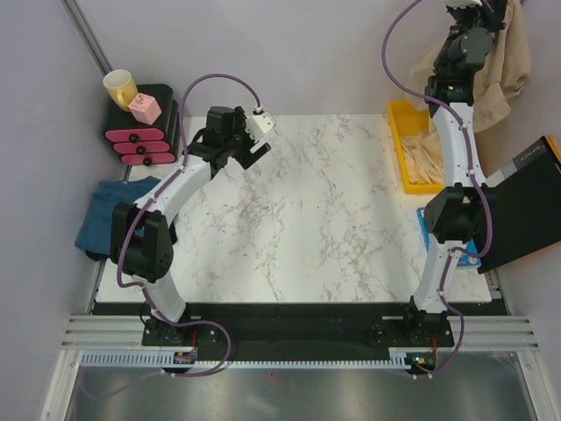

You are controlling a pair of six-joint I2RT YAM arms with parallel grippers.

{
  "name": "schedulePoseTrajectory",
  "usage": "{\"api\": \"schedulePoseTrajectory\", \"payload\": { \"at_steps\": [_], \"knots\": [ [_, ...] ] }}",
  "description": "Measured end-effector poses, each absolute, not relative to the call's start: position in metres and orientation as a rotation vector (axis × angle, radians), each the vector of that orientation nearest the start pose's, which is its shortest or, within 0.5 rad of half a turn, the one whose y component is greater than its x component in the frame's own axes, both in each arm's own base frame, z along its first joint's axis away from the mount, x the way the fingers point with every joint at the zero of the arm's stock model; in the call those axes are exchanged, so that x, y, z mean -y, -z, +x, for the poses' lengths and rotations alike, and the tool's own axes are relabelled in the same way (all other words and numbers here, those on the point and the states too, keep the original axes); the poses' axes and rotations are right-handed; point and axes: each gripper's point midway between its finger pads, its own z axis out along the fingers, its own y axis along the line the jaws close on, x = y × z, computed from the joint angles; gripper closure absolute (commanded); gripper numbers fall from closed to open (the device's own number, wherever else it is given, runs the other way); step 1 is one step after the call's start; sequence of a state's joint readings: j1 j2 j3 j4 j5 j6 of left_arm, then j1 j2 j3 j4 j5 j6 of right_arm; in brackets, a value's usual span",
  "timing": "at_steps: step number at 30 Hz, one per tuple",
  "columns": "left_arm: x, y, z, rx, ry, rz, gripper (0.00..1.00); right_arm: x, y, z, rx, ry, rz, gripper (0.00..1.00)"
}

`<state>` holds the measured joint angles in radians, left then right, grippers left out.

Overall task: Fold and stack the t-shirts
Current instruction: Move the tshirt to the center of the board

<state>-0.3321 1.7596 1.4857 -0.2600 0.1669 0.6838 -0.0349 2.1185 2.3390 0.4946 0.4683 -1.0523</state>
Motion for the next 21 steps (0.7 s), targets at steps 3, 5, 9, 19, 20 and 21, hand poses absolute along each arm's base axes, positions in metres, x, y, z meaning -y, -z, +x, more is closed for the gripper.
{"api": "schedulePoseTrajectory", "payload": {
  "at_steps": [3, 5, 9, 19, 20, 21],
  "knots": [
    [0.168, -0.207, 0.497, -1.786, -0.106, 1.076, 0.01, 0.126, -0.585, 0.554, -0.982, 1.117, -0.001, 1.0],
    [0.166, -0.212, 0.5, -1.776, -0.138, 1.055, 0.01, 0.122, -0.595, 0.549, -0.948, 1.085, 0.014, 1.0],
    [0.166, -0.218, 0.504, -1.759, -0.173, 1.031, 0.01, 0.111, -0.631, 0.53, -0.815, 1.063, 0.053, 1.0],
    [0.175, -0.211, 0.495, -1.755, -0.173, 1.059, 0.01, 0.056, -0.596, 0.562, -0.993, 0.671, -0.226, 1.0],
    [0.174, -0.209, 0.495, -1.757, -0.179, 1.063, 0.01, 0.041, -0.584, 0.567, -1.038, 0.597, -0.27, 1.0],
    [0.172, -0.208, 0.495, -1.76, -0.19, 1.064, 0.01, 0.027, -0.573, 0.572, -1.076, 0.533, -0.307, 1.0]
  ]
}}
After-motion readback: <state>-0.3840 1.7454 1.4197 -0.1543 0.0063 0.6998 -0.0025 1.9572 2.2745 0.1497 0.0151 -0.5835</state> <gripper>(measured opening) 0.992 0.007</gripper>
